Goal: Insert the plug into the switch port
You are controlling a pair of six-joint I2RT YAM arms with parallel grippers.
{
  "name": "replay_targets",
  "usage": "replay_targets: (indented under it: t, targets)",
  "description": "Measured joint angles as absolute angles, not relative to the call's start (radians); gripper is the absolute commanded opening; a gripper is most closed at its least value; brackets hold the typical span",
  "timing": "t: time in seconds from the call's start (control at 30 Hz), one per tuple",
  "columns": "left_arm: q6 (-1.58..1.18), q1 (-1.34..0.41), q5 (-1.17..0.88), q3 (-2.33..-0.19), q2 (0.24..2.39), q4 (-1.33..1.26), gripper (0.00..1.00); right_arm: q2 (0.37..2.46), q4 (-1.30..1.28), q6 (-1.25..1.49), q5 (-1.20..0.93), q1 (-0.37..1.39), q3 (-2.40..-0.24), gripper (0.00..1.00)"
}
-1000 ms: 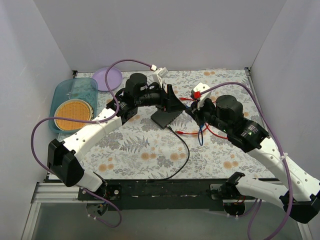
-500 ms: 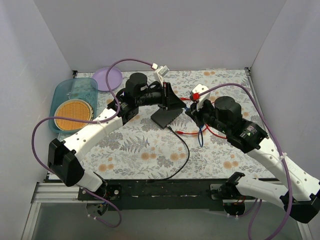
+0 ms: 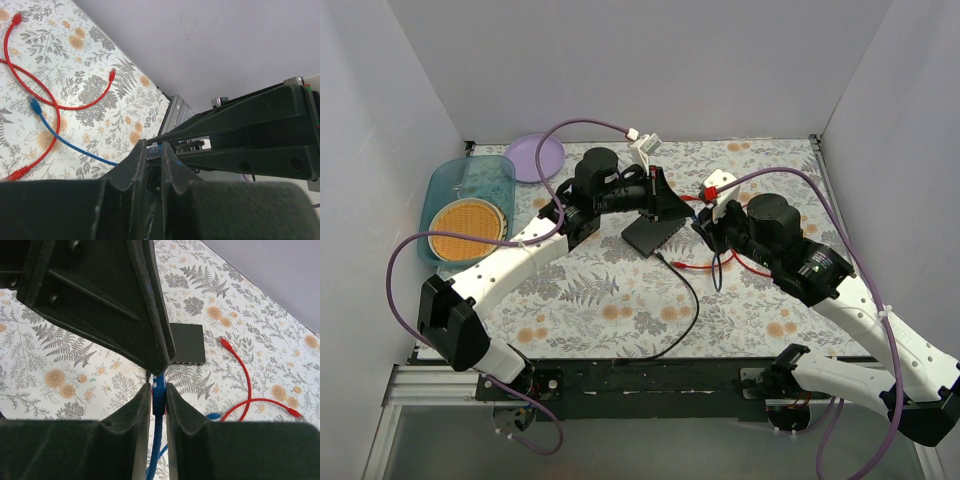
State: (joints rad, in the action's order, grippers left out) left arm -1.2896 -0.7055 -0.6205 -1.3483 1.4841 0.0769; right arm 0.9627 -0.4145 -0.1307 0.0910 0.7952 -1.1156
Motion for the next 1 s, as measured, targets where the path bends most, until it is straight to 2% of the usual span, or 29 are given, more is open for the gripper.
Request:
replay_targets:
  t: [0.3, 0.67, 0.83, 1.0]
  targets:
    - [-1.263, -0.707, -0.632, -1.303, 1.484, 0.051, 0.0, 0.966, -0.408, -0.128, 0.079, 0.799, -1.114, 0.34]
    - [-1.231, -0.707, -0.666, -1.299, 1.484, 0.047, 0.0, 0.966, -0.395, -0.127, 0.075, 0.799, -1.114, 0.37]
    - [-1.227, -0.707, -0.633, -1.299, 1.484, 0.076, 0.0, 0.966, -0.392, -0.126, 0.075, 0.799, -1.114, 0.46]
    - [-1.218, -0.707, -0.585, -1.299, 1.483, 0.096, 0.0, 0.97, -0.389, -0.124, 0.074, 0.799, -1.114, 0.65]
